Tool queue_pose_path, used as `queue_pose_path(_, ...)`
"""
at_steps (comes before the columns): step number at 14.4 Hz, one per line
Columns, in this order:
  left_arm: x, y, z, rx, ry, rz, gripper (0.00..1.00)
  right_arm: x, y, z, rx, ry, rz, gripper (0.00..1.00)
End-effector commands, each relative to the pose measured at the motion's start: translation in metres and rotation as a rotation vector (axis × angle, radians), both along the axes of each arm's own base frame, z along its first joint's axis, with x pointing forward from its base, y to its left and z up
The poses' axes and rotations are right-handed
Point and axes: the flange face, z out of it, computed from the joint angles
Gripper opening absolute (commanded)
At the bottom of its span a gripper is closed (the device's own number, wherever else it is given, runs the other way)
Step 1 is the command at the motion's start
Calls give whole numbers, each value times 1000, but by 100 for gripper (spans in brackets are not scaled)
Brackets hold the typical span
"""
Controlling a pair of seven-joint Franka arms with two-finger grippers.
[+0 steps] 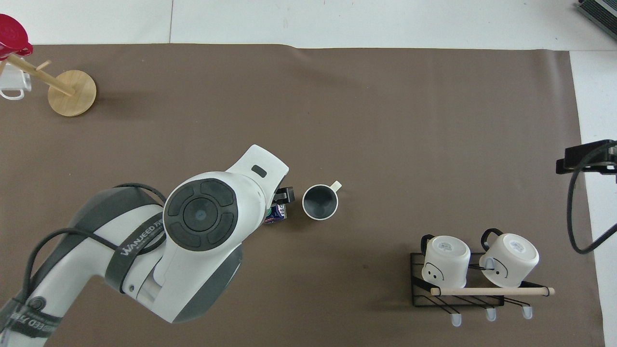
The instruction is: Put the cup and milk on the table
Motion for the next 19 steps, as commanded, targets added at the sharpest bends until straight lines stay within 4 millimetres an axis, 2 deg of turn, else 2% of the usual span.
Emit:
queue_pose_path(1, 7, 28, 37, 10, 18, 47, 100, -1, 0, 4, 19, -8, -14, 100)
queue_pose_path(3, 16, 55, 64, 52, 63, -26, 100, -1, 0, 4, 19, -8, -14, 100)
queue_pose_path(5, 31, 94, 90, 78, 100, -100, 100, -1, 0, 4, 19, -8, -14, 100)
queue_pose_path(6, 41, 122, 95, 82, 116, -93, 100, -2, 0, 4, 19, -7, -14, 100)
queue_pose_path(9, 52, 190, 111, 58, 153, -113, 100, -1, 0, 4, 19, -8, -14, 100)
queue_pose_path(12, 55, 242, 123, 53, 158, -77, 100, -1, 0, 4, 19, -8, -14, 100)
queue_pose_path(13, 56, 256, 123, 53, 171, -58, 100, -2, 0, 4, 19, -7, -14, 100)
queue_pose_path(17, 56, 284, 126, 52, 179, -121, 100, -1, 0, 4, 19, -8, -14, 100)
queue_pose_path(19, 55, 288, 128, 54, 179, -118, 100, -2, 0, 4, 19, -7, -14, 100)
